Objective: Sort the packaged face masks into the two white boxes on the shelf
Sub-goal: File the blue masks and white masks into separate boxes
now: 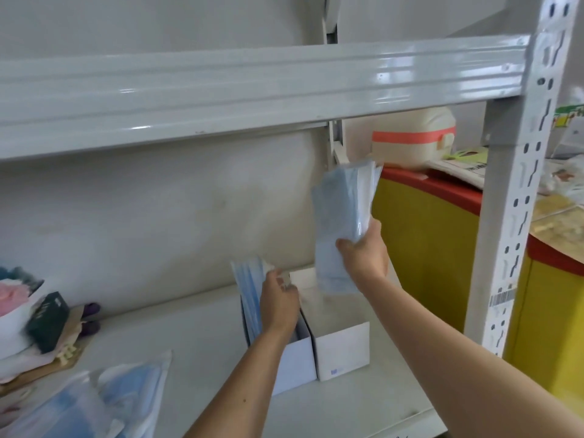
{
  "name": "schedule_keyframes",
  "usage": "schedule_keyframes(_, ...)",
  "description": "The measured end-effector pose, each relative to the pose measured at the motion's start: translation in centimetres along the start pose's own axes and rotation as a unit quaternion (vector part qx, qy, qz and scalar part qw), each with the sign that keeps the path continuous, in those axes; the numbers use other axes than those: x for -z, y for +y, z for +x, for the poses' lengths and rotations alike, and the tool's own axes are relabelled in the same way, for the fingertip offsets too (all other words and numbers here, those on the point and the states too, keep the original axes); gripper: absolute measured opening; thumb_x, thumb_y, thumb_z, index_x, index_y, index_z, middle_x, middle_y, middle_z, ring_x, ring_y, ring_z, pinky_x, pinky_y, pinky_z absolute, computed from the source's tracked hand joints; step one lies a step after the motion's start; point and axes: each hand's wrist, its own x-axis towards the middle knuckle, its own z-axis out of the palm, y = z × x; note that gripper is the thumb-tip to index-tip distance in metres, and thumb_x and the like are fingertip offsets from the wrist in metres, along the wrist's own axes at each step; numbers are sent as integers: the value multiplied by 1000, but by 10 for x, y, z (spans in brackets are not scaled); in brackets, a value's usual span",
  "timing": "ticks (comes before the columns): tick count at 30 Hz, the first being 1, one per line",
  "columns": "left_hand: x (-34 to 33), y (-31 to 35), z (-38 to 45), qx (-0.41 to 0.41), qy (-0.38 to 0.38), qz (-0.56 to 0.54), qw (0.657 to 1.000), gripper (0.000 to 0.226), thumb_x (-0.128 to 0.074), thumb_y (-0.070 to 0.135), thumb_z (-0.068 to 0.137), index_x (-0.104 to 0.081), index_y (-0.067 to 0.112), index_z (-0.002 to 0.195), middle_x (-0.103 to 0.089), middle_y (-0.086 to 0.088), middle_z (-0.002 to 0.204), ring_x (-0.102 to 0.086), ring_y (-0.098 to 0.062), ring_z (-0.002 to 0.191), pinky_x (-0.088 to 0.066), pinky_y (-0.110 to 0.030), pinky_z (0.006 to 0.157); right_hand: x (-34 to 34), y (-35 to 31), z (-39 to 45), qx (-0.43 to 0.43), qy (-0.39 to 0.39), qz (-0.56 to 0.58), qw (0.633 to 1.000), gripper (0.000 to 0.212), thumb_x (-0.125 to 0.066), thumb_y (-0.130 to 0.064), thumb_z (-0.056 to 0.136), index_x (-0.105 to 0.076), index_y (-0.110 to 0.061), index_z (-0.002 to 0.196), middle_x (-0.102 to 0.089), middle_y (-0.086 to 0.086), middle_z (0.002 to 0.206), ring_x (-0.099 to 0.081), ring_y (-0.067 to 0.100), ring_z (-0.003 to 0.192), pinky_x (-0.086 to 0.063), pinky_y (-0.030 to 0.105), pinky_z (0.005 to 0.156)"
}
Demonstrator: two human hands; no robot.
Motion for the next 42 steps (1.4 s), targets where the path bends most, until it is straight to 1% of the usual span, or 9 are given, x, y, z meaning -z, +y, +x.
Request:
schedule_keyframes(9, 9, -37, -13, -76, -30, 272, 959, 23, -42, 16, 92, -64, 14, 101, -67, -3, 103, -62, -22, 92, -46, -30, 74, -61, 70, -28, -52, -180, -359, 914, 55, -54, -21, 91, -27, -9, 137, -51, 16, 128, -55, 31, 116, -48, 38, 93)
schedule_keyframes(13, 12, -36, -16, -96, -59, 323, 940, 22, -42, 19, 93, -63, 14, 90, -69, -5, 95, -64, -25, 90, -45, -29, 68, -59, 69, -19, -92, -216, -343, 909, 68, -72, -35, 78, -34, -11, 130, -53, 12, 119, -57, 31, 109, -52, 40, 92)
schedule_keyframes(17, 13, -32, -22, -118, -80, 358, 923, 29, -39, 29, 97, -57, 15, 80, -70, -6, 91, -65, -26, 87, -43, -29, 66, -44, 61, -11, -50, -237, -366, 899, 37, -66, -28, 85, -50, -11, 114, -56, 5, 97, -58, 19, 88, -51, 26, 78)
schedule_keyframes(20, 15, -28, -31, -140, -91, 392, 905, 32, -36, 33, 98, -51, 16, 75, -69, -7, 90, -64, -26, 85, -37, -28, 65, -38, 62, -14, 15, -222, -447, 866, 29, -57, -19, 92, -51, -9, 119, -58, 9, 108, -61, 21, 98, -52, 26, 87)
schedule_keyframes(26, 22, -35, -33, -169, -93, 390, 900, 41, -35, 29, 97, -35, 18, 57, -68, -10, 83, -63, -28, 82, -34, -28, 62, -45, 72, -23, -10, -256, -387, 886, 37, -58, -31, 91, -49, -10, 119, -60, 8, 103, -62, 23, 97, -50, 30, 81)
schedule_keyframes(29, 31, -37, -31, -216, -3, 365, 905, 31, -43, 21, 91, -45, 18, 60, -62, -5, 66, -60, -25, 69, -33, -28, 60, -35, 62, -19, 67, -189, -424, 883, 59, -34, -61, 92, -55, -13, 120, -60, 7, 110, -59, 22, 104, -50, 35, 91)
schedule_keyframes(33, 39, -45, -30, -205, 162, 384, 885, 16, -67, 20, 73, -68, 15, 88, -65, -9, 89, -61, -33, 86, -47, -39, 72, -21, 69, -20, 30, -124, -424, 897, 54, -32, -46, 97, -30, -19, 143, -40, 9, 143, -39, 30, 131, -34, 45, 108)
schedule_keyframes(36, 50, -49, -29, 7, 73, 345, 936, 60, -57, 24, 85, -36, 12, 140, -40, -16, 140, -43, -36, 124, -41, -44, 95, -21, 84, -29, -108, -236, -317, 912, 54, -39, -31, 97, -21, -19, 146, -47, 14, 133, -53, 28, 113, -48, 41, 95)
schedule_keyframes(42, 68, -66, -32, 80, -9, 251, 965, 61, -42, 19, 91, -17, 14, 146, -60, -11, 119, -58, -28, 86, -44, -32, 69, -37, 78, -54, -54, -269, -358, 893, 56, -38, -23, 98, -14, -17, 148, -45, 16, 134, -54, 31, 115, -48, 41, 98)
